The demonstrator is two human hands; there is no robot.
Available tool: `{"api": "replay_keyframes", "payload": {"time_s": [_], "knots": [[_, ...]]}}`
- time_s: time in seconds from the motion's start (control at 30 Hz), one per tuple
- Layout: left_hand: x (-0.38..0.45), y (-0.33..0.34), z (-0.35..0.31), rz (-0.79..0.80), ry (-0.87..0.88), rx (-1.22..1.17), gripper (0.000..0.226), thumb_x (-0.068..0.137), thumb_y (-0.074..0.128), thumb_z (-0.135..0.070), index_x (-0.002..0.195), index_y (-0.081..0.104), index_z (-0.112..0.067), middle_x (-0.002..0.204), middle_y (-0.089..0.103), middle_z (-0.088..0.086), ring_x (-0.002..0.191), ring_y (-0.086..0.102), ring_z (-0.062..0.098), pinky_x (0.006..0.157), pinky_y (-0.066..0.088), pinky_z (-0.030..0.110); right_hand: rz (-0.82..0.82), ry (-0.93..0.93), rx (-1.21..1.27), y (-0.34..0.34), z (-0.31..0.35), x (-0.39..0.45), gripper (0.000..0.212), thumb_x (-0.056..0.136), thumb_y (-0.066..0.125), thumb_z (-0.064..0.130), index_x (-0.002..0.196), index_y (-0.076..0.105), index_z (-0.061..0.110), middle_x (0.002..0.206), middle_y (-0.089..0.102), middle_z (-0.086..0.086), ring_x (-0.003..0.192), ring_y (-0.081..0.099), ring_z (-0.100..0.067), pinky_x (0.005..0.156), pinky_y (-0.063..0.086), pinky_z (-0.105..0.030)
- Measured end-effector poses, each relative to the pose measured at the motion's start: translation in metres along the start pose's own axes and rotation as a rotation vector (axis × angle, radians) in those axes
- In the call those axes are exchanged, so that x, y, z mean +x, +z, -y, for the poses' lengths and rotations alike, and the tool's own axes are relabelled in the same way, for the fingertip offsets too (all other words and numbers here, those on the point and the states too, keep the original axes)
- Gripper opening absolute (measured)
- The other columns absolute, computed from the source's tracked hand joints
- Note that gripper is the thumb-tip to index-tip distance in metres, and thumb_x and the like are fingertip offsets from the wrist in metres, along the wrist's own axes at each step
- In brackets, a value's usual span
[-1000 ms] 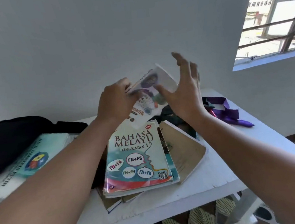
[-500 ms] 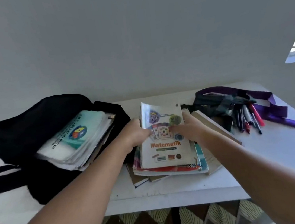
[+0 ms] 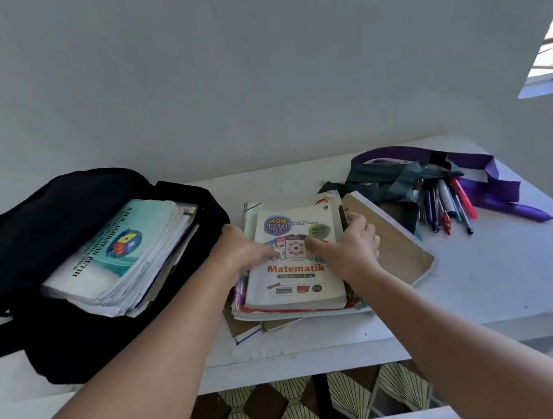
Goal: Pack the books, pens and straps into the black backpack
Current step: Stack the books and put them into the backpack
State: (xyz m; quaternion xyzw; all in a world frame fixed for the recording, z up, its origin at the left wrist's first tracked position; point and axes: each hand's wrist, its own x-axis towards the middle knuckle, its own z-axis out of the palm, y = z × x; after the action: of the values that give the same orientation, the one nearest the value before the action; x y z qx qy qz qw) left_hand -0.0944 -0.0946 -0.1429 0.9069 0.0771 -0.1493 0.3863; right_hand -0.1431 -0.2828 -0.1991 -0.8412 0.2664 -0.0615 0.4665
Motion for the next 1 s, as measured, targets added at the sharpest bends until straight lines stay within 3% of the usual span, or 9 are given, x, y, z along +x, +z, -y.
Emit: {"api": "replay_keyframes", "payload": {"time_s": [0.07, 0.13, 0.27, 0.37, 0.5, 0.57, 0.7, 0.87, 1.0], "knots": [[0.0, 0.0, -0.001, 0.014, 0.003, -0.129, 0.066, 0.067, 0.093, -0.03, 0.111, 0.051, -0.005, 0.104, 0.069, 0.008, 0.084, 0.07, 0.02, 0.069, 0.06, 0.033, 0.007, -0.002, 0.08, -0.003, -0.004, 0.002, 0.11, 0.071, 0.087, 0.058, 0.156, 0.028, 0.025, 0.151, 0.038, -0.002, 0.143, 0.032, -0.025, 0.122, 0.03, -0.051], [0.004, 0.004, 0.0, 0.026, 0.018, -0.238, 0.059, 0.063, 0.092, -0.029, 0.108, 0.06, -0.008, 0.105, 0.073, 0.011, 0.09, 0.073, 0.025, 0.083, 0.062, 0.042, 0.037, 0.012, 0.156, -0.008, -0.008, 0.004, 0.111, 0.067, 0.092, 0.053, 0.155, 0.03, 0.028, 0.146, 0.041, 0.004, 0.14, 0.035, -0.021, 0.119, 0.036, -0.052], [-0.007, 0.018, -0.006, 0.047, 0.045, -0.394, 0.053, 0.081, 0.078, -0.009, 0.123, 0.046, -0.009, 0.113, 0.063, 0.013, 0.102, 0.066, 0.029, 0.084, 0.059, 0.042, 0.113, 0.062, 0.285, -0.018, -0.013, 0.007, 0.124, 0.05, 0.099, 0.048, 0.153, 0.031, 0.035, 0.136, 0.045, 0.01, 0.129, 0.054, -0.024, 0.097, 0.058, -0.053], [-0.019, 0.023, -0.001, 0.007, 0.053, -0.509, 0.058, 0.075, 0.077, -0.011, 0.124, 0.045, -0.009, 0.115, 0.061, 0.016, 0.102, 0.066, 0.032, 0.085, 0.06, 0.048, 0.213, 0.091, 0.411, -0.029, -0.014, 0.009, 0.124, 0.058, 0.102, 0.037, 0.157, 0.027, 0.034, 0.138, 0.051, 0.004, 0.112, 0.069, -0.025, 0.082, 0.065, -0.052], [-0.039, 0.013, 0.011, 0.061, 0.064, -0.761, 0.053, 0.077, 0.077, 0.0, 0.121, 0.05, -0.009, 0.103, 0.071, 0.026, 0.082, 0.076, 0.041, 0.071, 0.061, 0.061, 0.436, 0.163, 0.577, -0.054, -0.015, 0.01, 0.131, 0.053, 0.102, 0.052, 0.159, 0.028, 0.031, 0.131, 0.066, -0.007, 0.102, 0.077, -0.031, 0.091, 0.06, -0.059], [-0.047, 0.006, 0.009, 0.095, 0.121, -0.827, 0.048, 0.079, 0.075, 0.006, 0.12, 0.053, -0.007, 0.1, 0.072, 0.029, 0.08, 0.075, 0.043, 0.07, 0.061, 0.06, 0.534, 0.1, 0.572, -0.064, -0.012, 0.008, 0.117, 0.054, 0.1, 0.057, 0.151, 0.043, 0.024, 0.128, 0.072, -0.014, 0.107, 0.075, -0.037, 0.097, 0.057, -0.062], [-0.057, -0.009, -0.007, 0.046, 0.315, -0.874, 0.057, 0.068, 0.08, 0.003, 0.116, 0.051, -0.005, 0.104, 0.07, 0.027, 0.085, 0.075, 0.042, 0.072, 0.061, 0.061, 0.509, -0.096, 0.717, -0.076, 0.012, -0.002, 0.053, 0.077, 0.089, 0.026, 0.121, 0.067, 0.009, 0.114, 0.078, -0.017, 0.109, 0.073, -0.042, 0.096, 0.058, -0.058], [-0.045, -0.014, -0.026, -0.192, 0.605, -0.769, 0.047, 0.08, 0.079, 0.01, 0.106, 0.047, -0.013, 0.097, 0.07, 0.008, 0.082, 0.075, 0.016, 0.063, 0.06, 0.032, 0.303, -0.39, 0.815, -0.091, 0.05, -0.004, 0.056, 0.073, 0.088, 0.007, 0.123, 0.065, 0.002, 0.113, 0.079, -0.014, 0.101, 0.077, -0.034, 0.081, 0.063, -0.045], [-0.028, 0.003, -0.015, -0.163, 0.622, -0.863, 0.062, 0.076, 0.081, 0.011, 0.128, 0.048, 0.0, 0.113, 0.074, 0.01, 0.102, 0.074, 0.023, 0.076, 0.063, 0.036, 0.332, -0.486, 0.65, -0.083, 0.044, -0.008, 0.052, 0.078, 0.085, 0.003, 0.126, 0.065, 0.007, 0.115, 0.079, -0.007, 0.106, 0.076, -0.026, 0.086, 0.063, -0.042]]}}
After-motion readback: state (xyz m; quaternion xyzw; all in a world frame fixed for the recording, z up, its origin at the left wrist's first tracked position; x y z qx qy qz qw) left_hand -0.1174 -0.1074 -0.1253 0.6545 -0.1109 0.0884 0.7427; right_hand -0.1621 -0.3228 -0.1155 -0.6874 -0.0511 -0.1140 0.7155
